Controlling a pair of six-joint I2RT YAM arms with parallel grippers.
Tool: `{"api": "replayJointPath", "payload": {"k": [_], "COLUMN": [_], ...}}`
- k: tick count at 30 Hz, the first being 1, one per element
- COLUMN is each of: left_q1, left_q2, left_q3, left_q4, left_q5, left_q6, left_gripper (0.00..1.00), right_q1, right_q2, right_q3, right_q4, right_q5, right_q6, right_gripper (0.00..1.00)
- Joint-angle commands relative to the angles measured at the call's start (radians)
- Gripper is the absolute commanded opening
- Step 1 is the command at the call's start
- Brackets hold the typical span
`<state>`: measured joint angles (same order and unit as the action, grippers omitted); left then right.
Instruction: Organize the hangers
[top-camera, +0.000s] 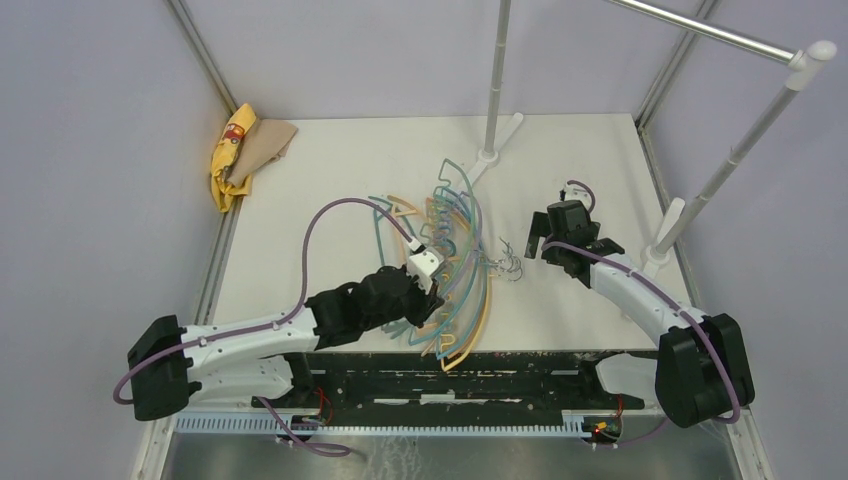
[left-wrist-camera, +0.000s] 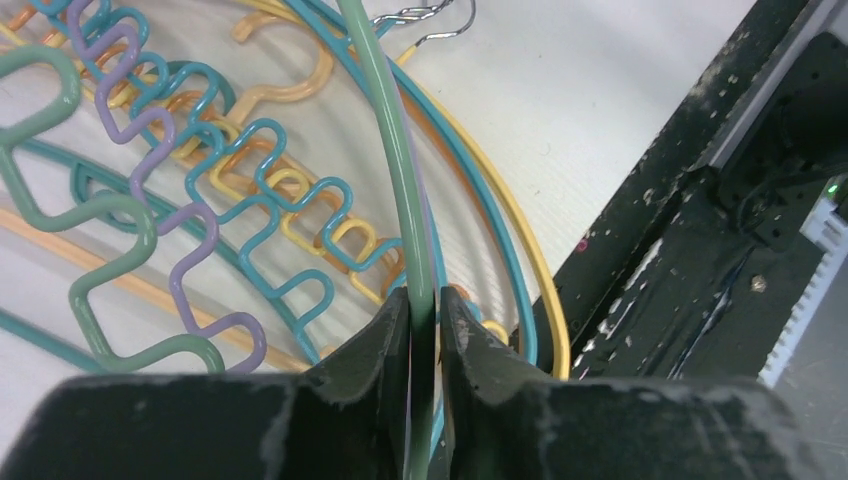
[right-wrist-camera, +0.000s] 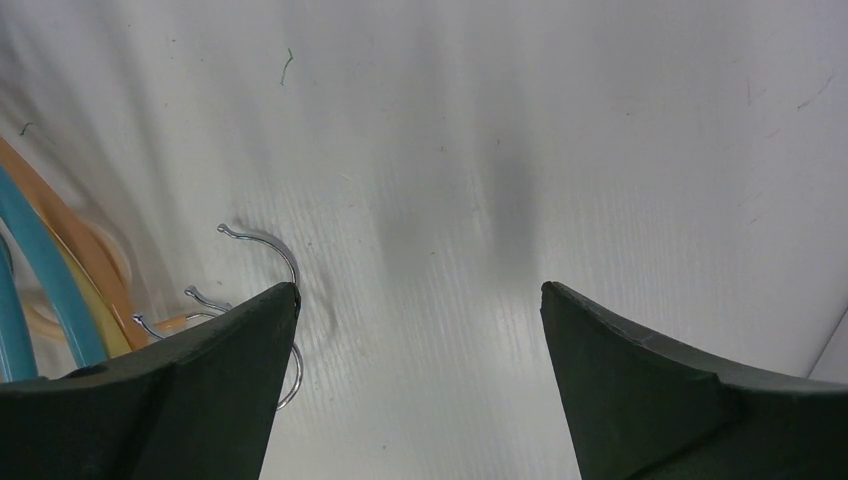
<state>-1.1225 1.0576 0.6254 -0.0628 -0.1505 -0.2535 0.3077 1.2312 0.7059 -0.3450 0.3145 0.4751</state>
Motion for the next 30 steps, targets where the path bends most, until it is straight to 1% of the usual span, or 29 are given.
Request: {"api": "replayJointPath", "payload": {"k": [1, 2, 3, 4, 9, 10, 11, 12, 13, 14, 15, 16, 19, 25, 27, 30], "left_q1": [0.000, 0.000, 0.000, 0.000, 0.000, 0.000, 0.000, 0.000, -0.001, 0.000, 0.000, 0.000, 0.000, 0.001, 0.001, 0.001], "left_q2": [-0.036, -0.034, -0.030, -0.026, -0.003, 0.004, 0.012, 0.022, 0.034, 0.053, 0.070, 0.088, 0.152, 0.238, 0.244, 0.253], "left_q3": [-0.021, -0.031, -0.041, -0.051, -0.094, -0.097, -0.098, -0.098, -0.097, -0.095, -0.095, -0.093, -0.078, -0.054, -0.053, -0.047], "left_q4": [0.152, 0.162, 0.172, 0.184, 0.242, 0.247, 0.248, 0.248, 0.247, 0.247, 0.247, 0.247, 0.237, 0.233, 0.247, 0.251], "left_q5": [-0.003, -0.005, -0.010, -0.016, -0.013, -0.018, -0.023, -0.029, -0.033, -0.034, -0.033, -0.033, -0.044, -0.147, -0.162, -0.173], "left_q6": [-0.033, -0.032, -0.031, -0.032, -0.030, -0.030, -0.030, -0.028, -0.025, -0.020, -0.016, -0.012, -0.003, -0.013, -0.013, -0.010], "left_gripper": [0.31, 0.30, 0.19, 0.04, 0.03, 0.06, 0.18, 0.35, 0.49, 0.59, 0.65, 0.68, 0.70, 0.69, 0.68, 0.62], "right_q1": [0.004, 0.003, 0.004, 0.004, 0.004, 0.004, 0.004, 0.004, 0.004, 0.005, 0.005, 0.004, 0.004, 0.004, 0.004, 0.005], "right_q2": [-0.025, -0.025, -0.025, -0.025, -0.026, -0.025, -0.025, -0.025, -0.023, -0.022, -0.019, -0.017, -0.005, 0.012, 0.017, 0.024], "right_q3": [-0.003, -0.005, -0.006, -0.006, -0.006, -0.006, -0.006, -0.006, -0.006, -0.006, -0.006, -0.007, -0.008, -0.009, -0.009, -0.014], "right_q4": [0.022, 0.023, 0.023, 0.023, 0.024, 0.024, 0.024, 0.026, 0.027, 0.029, 0.031, 0.033, 0.036, 0.044, 0.046, 0.051], "right_q5": [0.001, 0.001, 0.001, 0.000, 0.001, 0.003, 0.003, 0.003, 0.002, 0.003, 0.003, 0.003, 0.003, 0.010, 0.013, 0.017], "right_q6": [0.016, 0.018, 0.019, 0.019, 0.017, 0.016, 0.016, 0.016, 0.016, 0.017, 0.016, 0.017, 0.019, 0.010, 0.007, 0.002], "right_gripper": [1.00, 1.00, 1.00, 1.00, 1.00, 1.00, 1.00, 1.00, 1.00, 1.00, 1.00, 1.00, 1.00, 1.00, 1.00, 1.00]}}
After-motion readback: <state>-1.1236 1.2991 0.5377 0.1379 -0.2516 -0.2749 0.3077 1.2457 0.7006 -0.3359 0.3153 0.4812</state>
